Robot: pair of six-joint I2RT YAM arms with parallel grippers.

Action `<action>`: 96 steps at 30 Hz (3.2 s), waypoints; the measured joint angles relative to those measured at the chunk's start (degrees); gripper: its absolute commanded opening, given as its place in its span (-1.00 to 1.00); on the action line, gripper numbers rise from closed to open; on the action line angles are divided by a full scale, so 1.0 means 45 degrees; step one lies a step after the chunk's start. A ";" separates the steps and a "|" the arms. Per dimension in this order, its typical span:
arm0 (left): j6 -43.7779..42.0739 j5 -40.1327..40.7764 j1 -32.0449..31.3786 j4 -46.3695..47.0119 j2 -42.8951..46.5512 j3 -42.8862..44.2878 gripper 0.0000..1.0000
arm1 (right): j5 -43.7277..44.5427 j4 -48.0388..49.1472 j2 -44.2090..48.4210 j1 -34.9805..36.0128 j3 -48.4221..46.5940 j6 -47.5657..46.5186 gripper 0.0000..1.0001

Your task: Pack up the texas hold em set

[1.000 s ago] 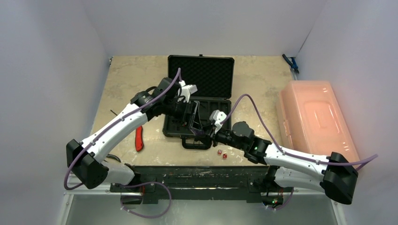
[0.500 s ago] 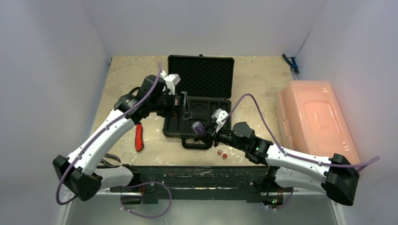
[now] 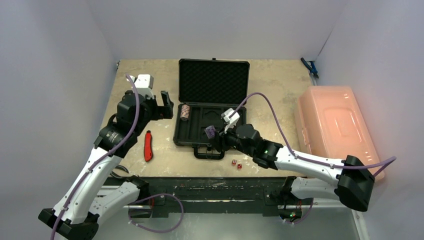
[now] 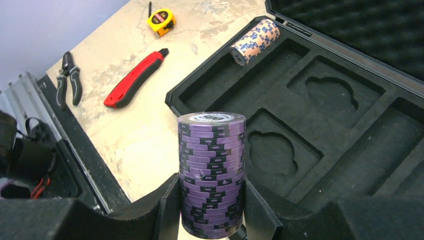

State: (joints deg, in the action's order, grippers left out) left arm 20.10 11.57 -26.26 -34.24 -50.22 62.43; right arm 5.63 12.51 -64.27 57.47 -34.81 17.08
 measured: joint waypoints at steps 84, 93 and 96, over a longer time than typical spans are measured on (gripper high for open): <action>-0.2283 0.3487 0.0000 0.1292 0.2278 -0.2467 0.99 | 0.1219 -0.7033 -1.1312 -0.0112 -1.1720 0.9879 -0.85; -0.2283 0.3429 0.0000 0.1292 0.2191 -0.2467 0.98 | 0.0787 -0.6892 -1.1851 -0.0457 -1.2196 1.0132 -0.27; -0.2283 0.3424 0.0000 0.1292 0.2186 -0.2467 0.98 | 0.0500 -0.6824 -1.2070 -0.0515 -1.2284 1.0185 -0.11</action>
State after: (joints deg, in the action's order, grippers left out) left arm 9.82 26.98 -26.26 -28.42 -40.38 51.33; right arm 7.88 -18.20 -118.58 55.16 -90.08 62.92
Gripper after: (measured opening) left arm 0.993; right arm 0.470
